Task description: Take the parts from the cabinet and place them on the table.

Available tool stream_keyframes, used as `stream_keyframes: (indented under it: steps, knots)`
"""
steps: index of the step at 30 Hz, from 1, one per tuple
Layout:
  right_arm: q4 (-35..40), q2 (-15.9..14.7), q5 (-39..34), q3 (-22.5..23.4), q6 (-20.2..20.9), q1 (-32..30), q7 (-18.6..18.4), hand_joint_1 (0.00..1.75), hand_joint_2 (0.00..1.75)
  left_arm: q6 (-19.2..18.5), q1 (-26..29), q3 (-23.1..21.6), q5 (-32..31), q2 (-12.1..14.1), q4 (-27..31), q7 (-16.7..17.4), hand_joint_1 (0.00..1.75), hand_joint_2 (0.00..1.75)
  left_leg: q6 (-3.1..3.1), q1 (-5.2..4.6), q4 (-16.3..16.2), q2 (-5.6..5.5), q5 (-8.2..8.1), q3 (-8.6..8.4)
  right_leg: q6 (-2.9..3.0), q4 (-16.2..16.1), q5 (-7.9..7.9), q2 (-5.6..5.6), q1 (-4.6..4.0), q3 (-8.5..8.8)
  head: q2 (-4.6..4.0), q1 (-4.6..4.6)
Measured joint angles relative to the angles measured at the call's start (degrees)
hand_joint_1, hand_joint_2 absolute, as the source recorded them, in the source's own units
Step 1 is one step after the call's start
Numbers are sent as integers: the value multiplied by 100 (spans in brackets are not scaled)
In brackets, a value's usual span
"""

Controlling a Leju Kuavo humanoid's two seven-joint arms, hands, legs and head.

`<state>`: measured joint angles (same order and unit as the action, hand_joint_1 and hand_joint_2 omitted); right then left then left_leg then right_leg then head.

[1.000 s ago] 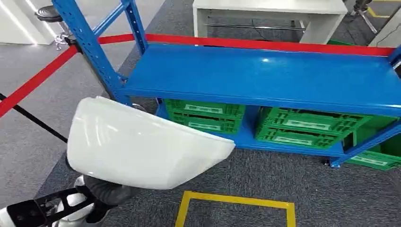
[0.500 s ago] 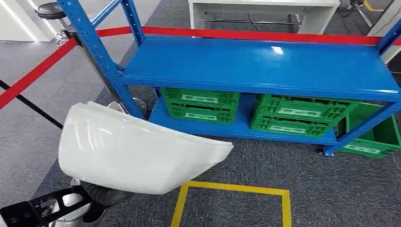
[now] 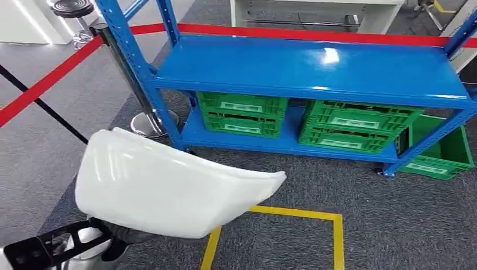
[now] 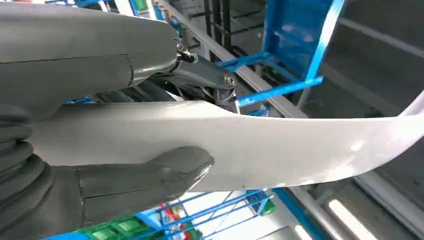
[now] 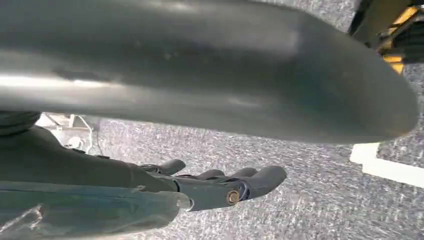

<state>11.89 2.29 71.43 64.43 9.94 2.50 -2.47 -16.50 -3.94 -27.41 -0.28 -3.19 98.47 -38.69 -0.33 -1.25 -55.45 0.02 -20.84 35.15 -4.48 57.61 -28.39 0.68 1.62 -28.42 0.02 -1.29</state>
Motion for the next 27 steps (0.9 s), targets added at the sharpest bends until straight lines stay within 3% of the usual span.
stream_keyframes:
  steps: [3,4,6,8,9,10,11,13,14,15,18,19,20,21,23,24,25,27]
  knots:
    - [-2,0,22,0,13,-14,17,0,0,24,-44,-79,0,6,-2,0,175,175,-41,22,-30,-2,65,56,175,63,34,-12,-12,-132,-2,-26]
    - [-2,-2,24,0,15,-7,31,0,0,24,-51,-94,0,6,-2,0,175,175,-77,31,-90,-3,-34,98,241,63,73,-19,-15,-128,-2,-28]
    - [0,-2,26,0,18,6,85,0,0,24,-112,-136,-4,6,-4,0,175,175,-113,35,-731,-3,-618,356,339,59,160,-24,-34,-245,-2,-63]
    - [0,-13,26,0,17,3,103,0,0,24,-134,-171,-4,9,-7,0,175,175,-107,36,-1681,-4,-1080,690,373,60,242,-28,-66,-359,-2,-68]
    - [0,-13,26,0,17,-1,107,0,0,24,-134,-179,-4,11,-11,0,175,175,-85,35,-1929,-4,-1135,754,382,63,275,-29,-87,-407,-2,-70]
    - [0,-13,26,0,20,-5,140,0,0,24,-137,-192,-4,11,-11,0,175,175,-51,32,-1893,-5,-1054,666,388,64,308,-28,-105,-451,-2,-66]
    - [0,-13,22,0,35,-6,175,0,0,24,-148,-210,-4,11,-11,0,175,175,-12,23,-1611,-6,-885,459,387,64,336,-24,-117,-483,-2,-70]
    - [0,-11,-33,4,57,0,245,0,0,0,-203,-247,-13,9,-11,0,175,175,66,-16,-626,-7,-529,-197,367,64,373,-16,-123,-501,-2,-68]
    - [-2,-9,-64,22,59,-2,256,0,0,-20,-255,-267,-22,9,-11,0,175,175,103,-26,-238,-98,-513,-480,339,64,391,19,-113,-524,-2,-70]
    - [-2,0,-94,46,59,23,267,0,0,-31,-292,-297,-33,9,-13,0,175,175,113,-18,-82,-148,-541,-543,306,72,415,35,-126,-548,0,-57]
    - [-2,0,-234,133,20,46,339,0,0,-52,-337,-361,-44,11,-37,0,175,175,118,-42,-29,-96,-521,-495,190,47,500,75,-110,-585,-2,-76]
    - [-2,0,-271,160,7,43,348,0,0,-55,-361,-376,-46,11,-39,4,175,175,128,14,44,-48,-462,-507,180,102,466,70,-106,-635,-2,-68]
    - [-5,7,-324,190,-4,38,361,0,0,-50,-394,-396,-48,11,-46,13,175,175,143,4,45,-14,-449,-493,164,255,325,44,-114,-705,-2,-63]
    - [-5,13,-393,238,-33,45,365,0,0,-28,-405,-402,-46,9,-48,33,175,175,170,5,43,14,-435,-472,135,623,87,28,-112,-867,-2,-39]
    - [-5,13,-516,343,-105,50,365,0,0,-15,-400,-411,-37,11,-74,61,175,175,184,0,39,99,-409,-431,88,1581,-359,7,-112,-1268,-2,-37]
    - [-5,13,-542,391,-118,44,352,0,0,-11,-400,-418,-28,11,-92,63,175,175,182,0,36,138,-393,-410,70,1852,-439,1,-109,-1370,-2,-28]
    - [-5,13,-555,422,-140,34,336,0,0,-2,-399,-426,-2,11,-107,72,175,175,177,1,34,173,-384,-397,55,1823,-382,-11,-104,-1328,-2,-30]
    - [0,11,-629,511,-212,35,310,0,0,2,-399,-448,96,-2,-138,79,175,175,160,9,20,250,-373,-387,37,1061,7,-73,-89,-866,-2,-30]
